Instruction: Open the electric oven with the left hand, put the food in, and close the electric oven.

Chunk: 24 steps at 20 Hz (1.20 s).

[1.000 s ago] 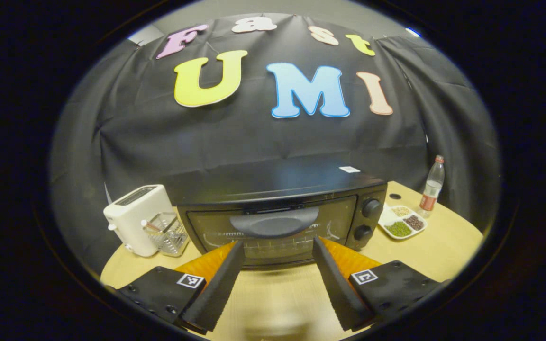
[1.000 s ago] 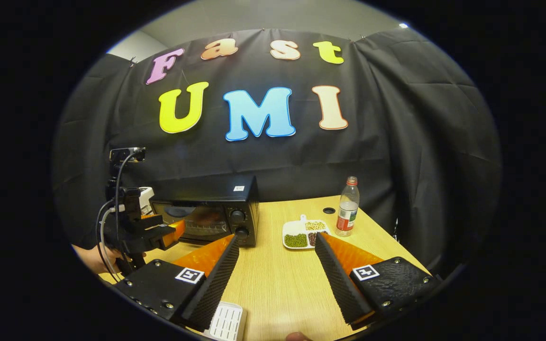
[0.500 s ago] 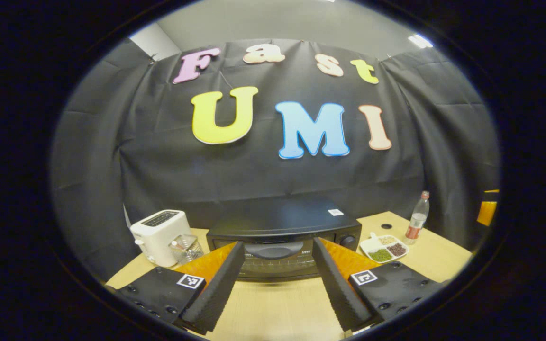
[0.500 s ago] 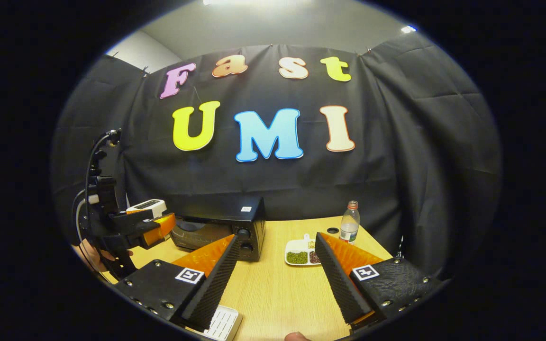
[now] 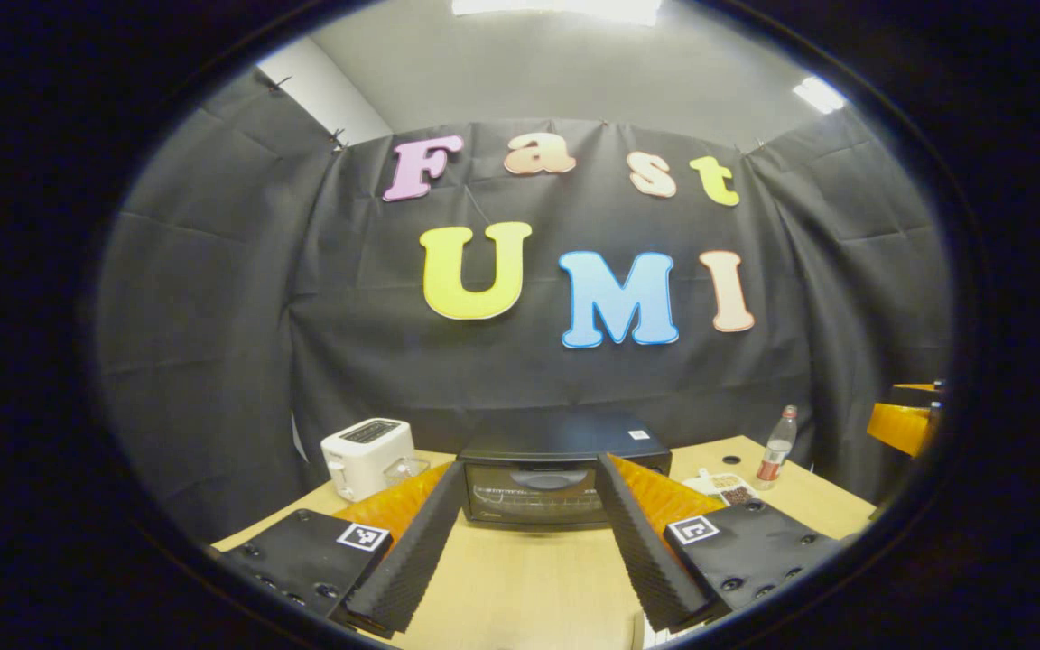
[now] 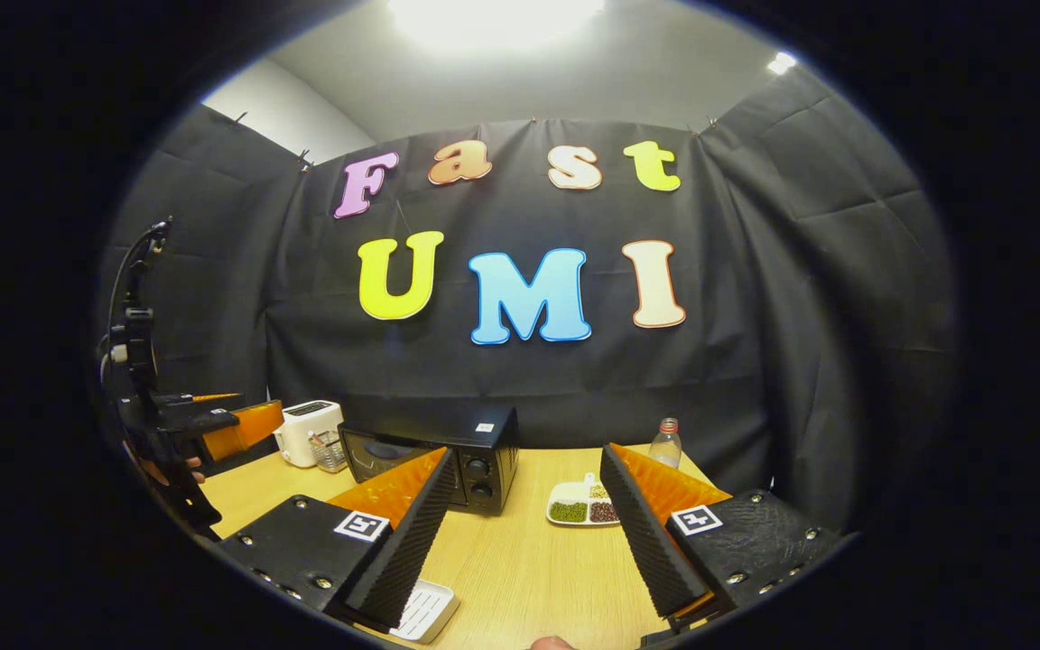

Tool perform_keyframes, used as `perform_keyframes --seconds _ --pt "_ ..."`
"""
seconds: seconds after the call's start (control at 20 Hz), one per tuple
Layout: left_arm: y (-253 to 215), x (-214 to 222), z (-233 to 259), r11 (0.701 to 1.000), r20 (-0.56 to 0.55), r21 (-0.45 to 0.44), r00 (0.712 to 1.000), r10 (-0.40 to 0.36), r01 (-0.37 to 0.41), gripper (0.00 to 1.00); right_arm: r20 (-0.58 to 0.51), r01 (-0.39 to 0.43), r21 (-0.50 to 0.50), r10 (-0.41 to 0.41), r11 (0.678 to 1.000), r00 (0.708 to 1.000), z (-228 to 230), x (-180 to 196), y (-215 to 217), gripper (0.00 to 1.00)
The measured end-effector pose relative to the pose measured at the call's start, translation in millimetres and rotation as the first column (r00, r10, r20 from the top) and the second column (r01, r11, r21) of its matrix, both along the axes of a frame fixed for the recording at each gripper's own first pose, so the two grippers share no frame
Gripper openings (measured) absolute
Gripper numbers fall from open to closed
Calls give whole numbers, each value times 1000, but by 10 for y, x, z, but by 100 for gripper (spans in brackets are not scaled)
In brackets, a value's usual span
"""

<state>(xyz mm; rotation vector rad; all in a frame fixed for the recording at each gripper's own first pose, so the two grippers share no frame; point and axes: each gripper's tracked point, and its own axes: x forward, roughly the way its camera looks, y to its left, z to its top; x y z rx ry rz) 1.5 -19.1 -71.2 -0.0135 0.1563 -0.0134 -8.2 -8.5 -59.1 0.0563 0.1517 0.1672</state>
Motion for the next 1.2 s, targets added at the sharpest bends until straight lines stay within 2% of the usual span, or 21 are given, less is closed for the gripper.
perform_keyframes --seconds 0.15,0.2,0.25,0.55,0.75,1.2 --pt "242 -222 144 998 24 55 1000 4 -5 100 20 14 -10 -14 1000 1000 97 -112 -25 98" --pt "330 -279 185 997 27 77 1000 4 -6 96 23 23 -17 -23 1000 999 107 -136 -41 98" --pt "414 -341 219 996 26 89 1000 3 -6 100 19 36 -18 -36 999 999 117 -171 -58 98" --pt "820 -540 455 997 63 79 998 -4 -1 100 26 83 5 -83 997 996 206 -337 23 98" --pt "991 -566 515 1000 71 12 997 23 -24 100 52 97 10 -98 995 994 319 -378 92 98" --pt "1068 -585 512 999 79 4 996 34 -35 100 70 90 -3 -90 996 993 376 -424 259 98"
